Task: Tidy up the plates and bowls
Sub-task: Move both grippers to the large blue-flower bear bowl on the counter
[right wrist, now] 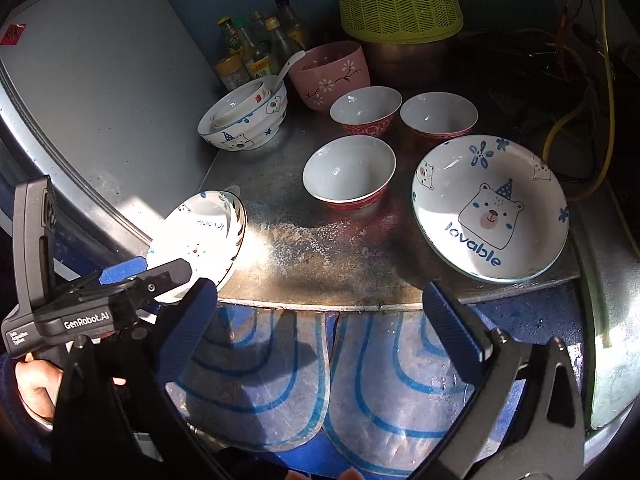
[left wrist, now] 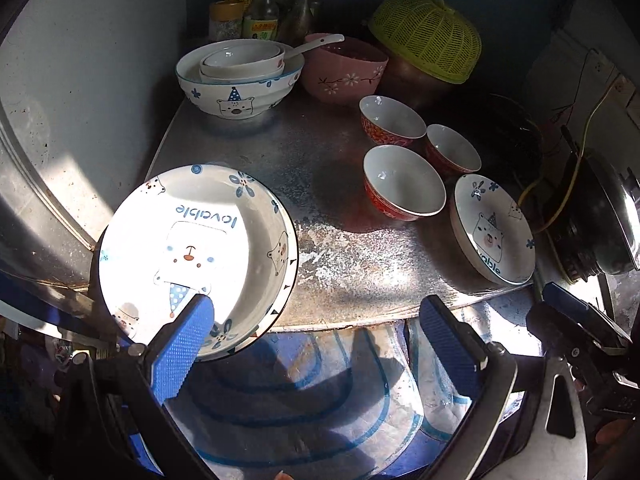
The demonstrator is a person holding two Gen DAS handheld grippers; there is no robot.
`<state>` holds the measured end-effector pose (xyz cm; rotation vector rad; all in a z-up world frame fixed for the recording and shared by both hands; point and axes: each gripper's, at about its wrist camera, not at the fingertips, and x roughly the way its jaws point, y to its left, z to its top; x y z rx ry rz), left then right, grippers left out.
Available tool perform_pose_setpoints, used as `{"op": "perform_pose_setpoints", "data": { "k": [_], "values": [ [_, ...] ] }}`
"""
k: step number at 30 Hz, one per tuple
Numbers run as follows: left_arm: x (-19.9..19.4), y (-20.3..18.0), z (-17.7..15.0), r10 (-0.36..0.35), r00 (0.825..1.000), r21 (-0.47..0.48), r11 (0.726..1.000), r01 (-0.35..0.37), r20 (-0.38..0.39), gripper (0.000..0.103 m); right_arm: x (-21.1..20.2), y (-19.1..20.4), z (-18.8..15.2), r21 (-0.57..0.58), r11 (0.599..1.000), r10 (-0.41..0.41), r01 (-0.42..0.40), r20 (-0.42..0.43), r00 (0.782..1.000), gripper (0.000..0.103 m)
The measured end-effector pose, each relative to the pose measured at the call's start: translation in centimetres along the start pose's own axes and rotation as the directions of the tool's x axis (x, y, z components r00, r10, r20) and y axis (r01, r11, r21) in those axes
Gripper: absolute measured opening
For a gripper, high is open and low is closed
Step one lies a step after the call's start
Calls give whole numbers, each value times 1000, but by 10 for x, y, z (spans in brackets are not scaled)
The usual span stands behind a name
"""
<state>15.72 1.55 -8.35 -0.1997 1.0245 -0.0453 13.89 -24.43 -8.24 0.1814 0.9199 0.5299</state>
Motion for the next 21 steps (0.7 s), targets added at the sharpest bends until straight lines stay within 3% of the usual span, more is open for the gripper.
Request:
{"op": "perform_pose_setpoints", "data": {
  "k": [13,16,21],
  "values": [
    [51,-88,18,-114,991,77,990,120,-74,103,-18,-95,5,155,981,-121,116,25,992,103],
    [71,-105,26,-103,993,39,994,105,-58,103,-15,-126,13,209,968,-148,140,27,989,103],
    [113,-125,39,-128,987,-34,992,125,-96,102,-2,-173,27,276,945,-193,176,34,981,102]
  ]
}}
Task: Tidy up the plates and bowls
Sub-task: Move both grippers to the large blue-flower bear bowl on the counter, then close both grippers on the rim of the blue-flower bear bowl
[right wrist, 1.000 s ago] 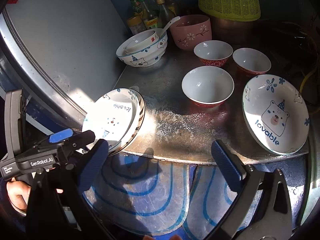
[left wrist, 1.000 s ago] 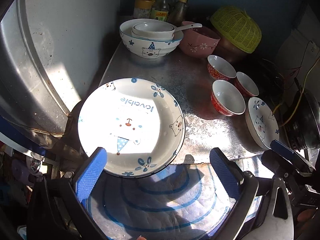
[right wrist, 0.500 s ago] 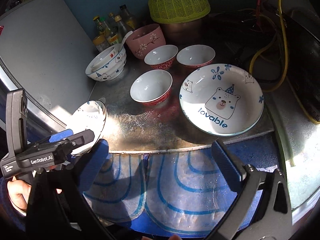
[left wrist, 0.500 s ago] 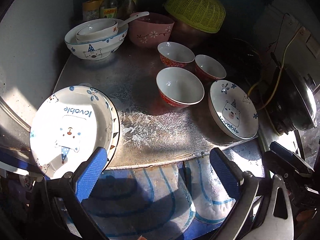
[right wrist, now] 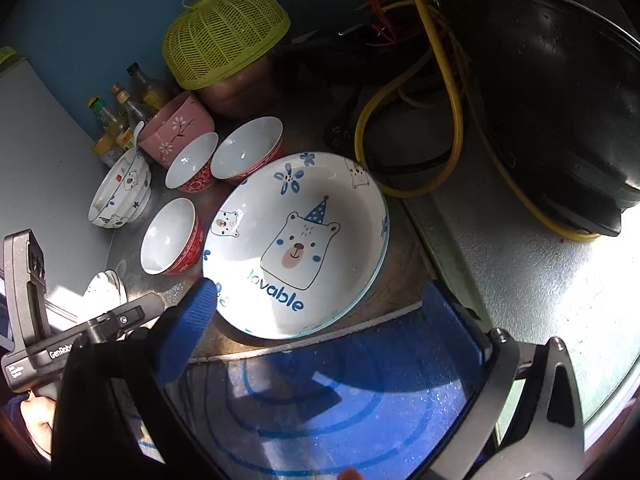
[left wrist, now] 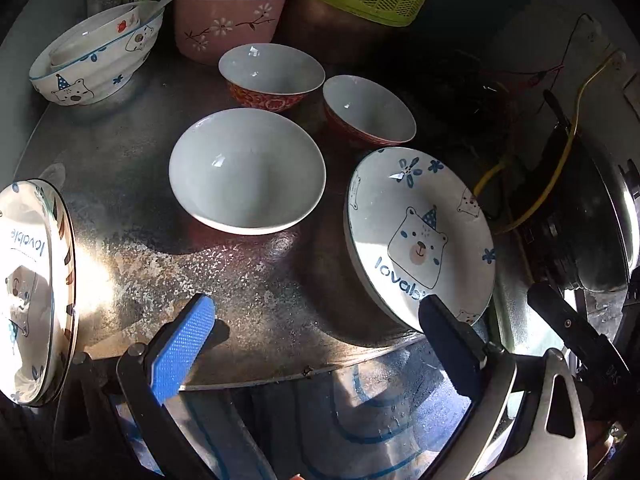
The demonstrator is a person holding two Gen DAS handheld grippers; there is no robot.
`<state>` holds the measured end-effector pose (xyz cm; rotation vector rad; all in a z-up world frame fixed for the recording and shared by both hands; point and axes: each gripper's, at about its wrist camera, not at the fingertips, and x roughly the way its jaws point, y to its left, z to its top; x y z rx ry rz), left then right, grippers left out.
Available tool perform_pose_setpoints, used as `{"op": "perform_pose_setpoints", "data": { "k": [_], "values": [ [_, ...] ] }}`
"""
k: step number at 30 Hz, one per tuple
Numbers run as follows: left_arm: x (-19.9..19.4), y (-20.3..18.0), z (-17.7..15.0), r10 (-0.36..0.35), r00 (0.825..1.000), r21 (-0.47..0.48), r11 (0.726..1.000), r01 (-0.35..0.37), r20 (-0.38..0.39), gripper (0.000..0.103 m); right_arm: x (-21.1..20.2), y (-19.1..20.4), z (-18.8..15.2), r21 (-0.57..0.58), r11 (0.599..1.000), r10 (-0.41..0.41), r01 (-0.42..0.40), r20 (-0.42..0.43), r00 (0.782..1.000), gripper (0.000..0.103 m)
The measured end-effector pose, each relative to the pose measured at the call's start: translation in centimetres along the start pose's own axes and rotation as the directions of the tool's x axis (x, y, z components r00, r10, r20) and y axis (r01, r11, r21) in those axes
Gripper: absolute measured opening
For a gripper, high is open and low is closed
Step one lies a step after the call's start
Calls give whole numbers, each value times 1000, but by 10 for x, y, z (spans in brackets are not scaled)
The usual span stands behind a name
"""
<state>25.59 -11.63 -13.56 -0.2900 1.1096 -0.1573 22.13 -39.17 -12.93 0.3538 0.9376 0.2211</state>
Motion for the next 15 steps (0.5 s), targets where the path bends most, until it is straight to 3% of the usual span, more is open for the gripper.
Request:
{"op": "perform_pose_setpoints", "data": {
  "k": [2,5,9,10,12,15],
  "values": [
    [14,-6,5,-10,1000,-21,1000,10,-7,101,11,-12,7,17,1000,-11,11,-5,1000,98],
    [34,-17,14,-32,999,-47,998,32,-17,95,29,-23,14,33,999,-22,23,-26,999,82],
    [56,-29,23,-50,998,-66,997,48,-29,75,53,-31,18,42,999,4,-1,-61,998,57],
    [60,-31,24,-52,998,-68,996,50,-30,64,59,-32,18,41,999,12,-9,-71,997,45],
    [65,-34,28,-45,999,-69,997,43,-29,47,66,-32,18,40,999,21,-18,-81,996,33],
    [71,-35,31,-37,999,-77,996,35,-15,42,72,-33,18,37,999,40,-37,-83,996,26]
  ]
}}
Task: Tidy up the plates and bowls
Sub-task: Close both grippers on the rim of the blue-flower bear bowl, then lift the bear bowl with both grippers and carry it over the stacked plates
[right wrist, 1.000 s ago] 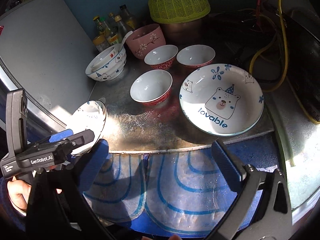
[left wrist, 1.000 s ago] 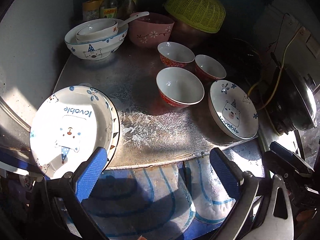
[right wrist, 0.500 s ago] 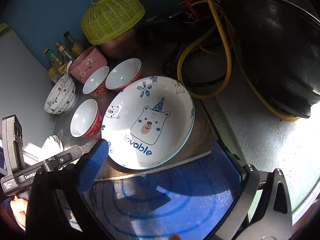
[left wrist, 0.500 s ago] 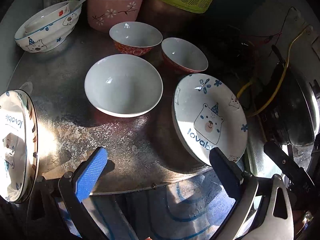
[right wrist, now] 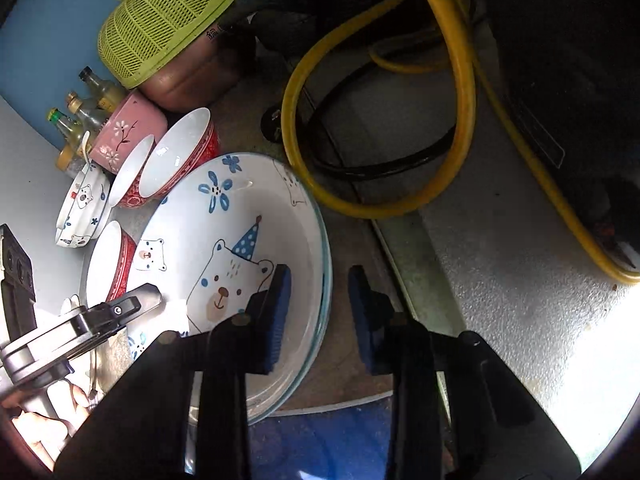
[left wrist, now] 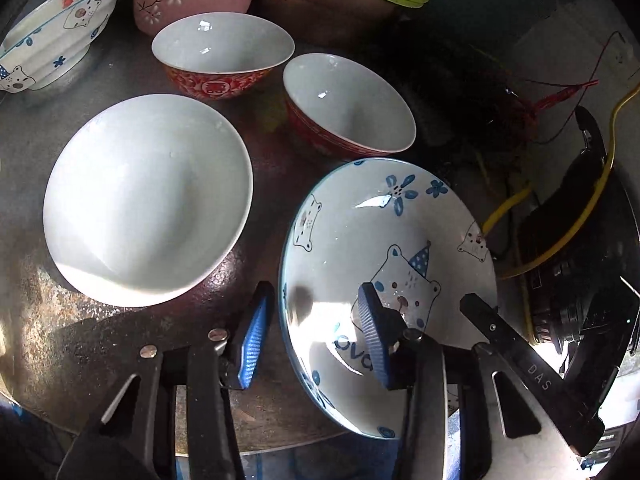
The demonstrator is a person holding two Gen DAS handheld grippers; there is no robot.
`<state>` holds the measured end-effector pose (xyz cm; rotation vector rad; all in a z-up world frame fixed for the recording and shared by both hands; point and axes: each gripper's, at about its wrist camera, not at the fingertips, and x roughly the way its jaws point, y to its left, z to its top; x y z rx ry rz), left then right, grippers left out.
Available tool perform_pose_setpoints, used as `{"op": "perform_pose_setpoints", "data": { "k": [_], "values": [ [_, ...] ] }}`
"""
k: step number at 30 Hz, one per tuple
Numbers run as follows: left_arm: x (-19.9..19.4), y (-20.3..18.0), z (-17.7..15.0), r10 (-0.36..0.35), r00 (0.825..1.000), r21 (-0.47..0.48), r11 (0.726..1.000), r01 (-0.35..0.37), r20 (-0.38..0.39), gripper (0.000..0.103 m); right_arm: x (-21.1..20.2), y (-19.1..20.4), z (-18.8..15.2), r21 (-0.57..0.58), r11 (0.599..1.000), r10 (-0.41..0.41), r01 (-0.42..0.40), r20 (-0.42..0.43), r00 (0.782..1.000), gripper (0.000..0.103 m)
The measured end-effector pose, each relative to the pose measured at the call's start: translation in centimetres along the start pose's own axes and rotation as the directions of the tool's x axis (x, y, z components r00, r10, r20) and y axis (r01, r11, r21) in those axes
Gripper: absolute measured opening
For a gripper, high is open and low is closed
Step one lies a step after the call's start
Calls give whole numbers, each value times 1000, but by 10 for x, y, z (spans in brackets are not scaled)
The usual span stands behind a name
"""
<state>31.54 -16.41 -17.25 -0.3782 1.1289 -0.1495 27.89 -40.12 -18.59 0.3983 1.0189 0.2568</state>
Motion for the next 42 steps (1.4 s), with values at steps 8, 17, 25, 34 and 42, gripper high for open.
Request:
{"op": "perform_pose_setpoints", "data": {
  "k": [8,17,25,34,42],
  "values": [
    [13,5,5,22,1000,-9,1000,-22,-9,15,5,-3,-1,-13,999,36,-35,11,999,15],
    [2,8,-6,17,999,30,999,-18,27,10,-6,-1,-8,-56,998,10,-7,45,999,12],
    [-11,4,-24,16,999,82,996,-18,32,9,-14,3,-18,-63,998,0,3,50,999,12],
    [-37,14,-39,-13,999,105,994,9,41,10,-35,16,-30,-78,997,-12,18,77,997,12],
    [-76,35,-46,-36,997,107,994,28,72,10,-55,48,-43,-106,994,-13,24,106,994,12]
  ]
}}
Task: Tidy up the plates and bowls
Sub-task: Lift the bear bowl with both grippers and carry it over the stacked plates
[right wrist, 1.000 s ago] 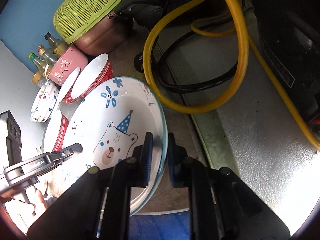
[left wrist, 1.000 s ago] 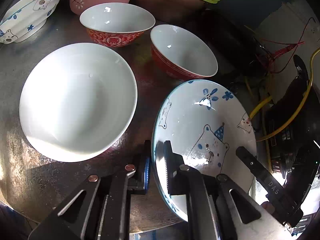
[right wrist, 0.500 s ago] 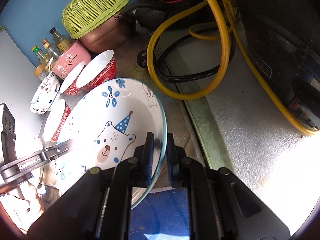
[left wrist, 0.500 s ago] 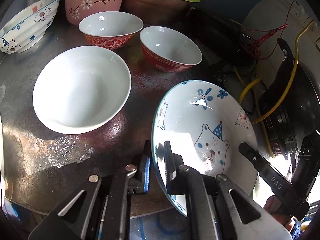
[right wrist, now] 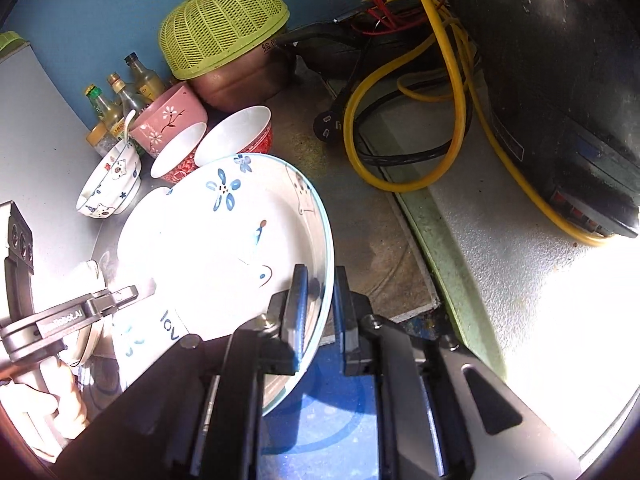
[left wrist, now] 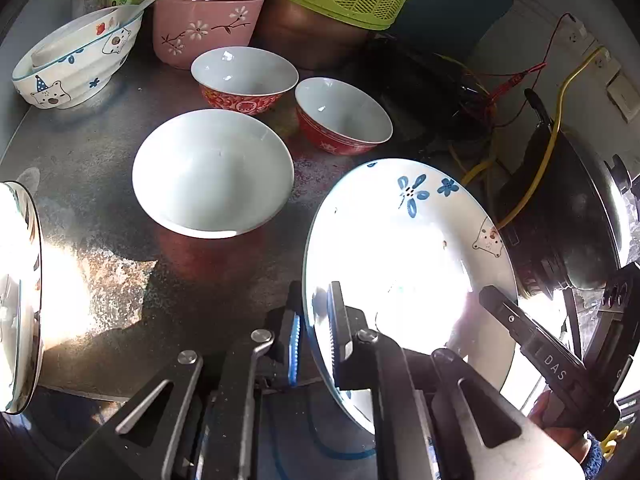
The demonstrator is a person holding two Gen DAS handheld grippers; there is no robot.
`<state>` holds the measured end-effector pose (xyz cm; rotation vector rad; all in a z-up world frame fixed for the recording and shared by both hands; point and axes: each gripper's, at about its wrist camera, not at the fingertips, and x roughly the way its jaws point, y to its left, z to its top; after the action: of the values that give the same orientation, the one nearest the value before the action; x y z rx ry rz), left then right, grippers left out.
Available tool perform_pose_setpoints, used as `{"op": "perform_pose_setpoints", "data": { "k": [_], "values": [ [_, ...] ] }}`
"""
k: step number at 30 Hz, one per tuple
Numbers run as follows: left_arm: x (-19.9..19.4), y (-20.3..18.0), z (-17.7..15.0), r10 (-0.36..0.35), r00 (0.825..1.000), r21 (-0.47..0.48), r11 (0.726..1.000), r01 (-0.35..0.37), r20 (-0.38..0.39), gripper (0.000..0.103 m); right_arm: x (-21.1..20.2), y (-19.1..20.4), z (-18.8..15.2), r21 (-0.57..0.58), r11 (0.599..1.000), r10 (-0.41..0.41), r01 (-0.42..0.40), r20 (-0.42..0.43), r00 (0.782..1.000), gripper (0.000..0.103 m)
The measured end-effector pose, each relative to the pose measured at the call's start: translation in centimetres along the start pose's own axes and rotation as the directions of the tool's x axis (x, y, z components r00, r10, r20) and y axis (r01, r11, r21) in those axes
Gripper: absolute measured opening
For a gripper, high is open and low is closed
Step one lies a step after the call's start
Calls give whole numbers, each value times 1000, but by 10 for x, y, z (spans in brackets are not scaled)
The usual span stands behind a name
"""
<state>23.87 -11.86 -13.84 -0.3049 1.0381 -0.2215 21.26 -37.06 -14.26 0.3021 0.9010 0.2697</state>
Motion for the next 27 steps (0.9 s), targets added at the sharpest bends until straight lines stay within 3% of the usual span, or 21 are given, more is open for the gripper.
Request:
{"op": "perform_pose_setpoints", "data": {
  "k": [12,27],
  "values": [
    [-67,61,-6,23,997,-46,999,-20,72,10,-16,80,-13,-78,996,46,-44,25,999,12],
    [-135,180,-27,141,980,-185,976,-113,143,10,19,197,-38,-197,968,149,-154,-41,988,12]
  ]
}}
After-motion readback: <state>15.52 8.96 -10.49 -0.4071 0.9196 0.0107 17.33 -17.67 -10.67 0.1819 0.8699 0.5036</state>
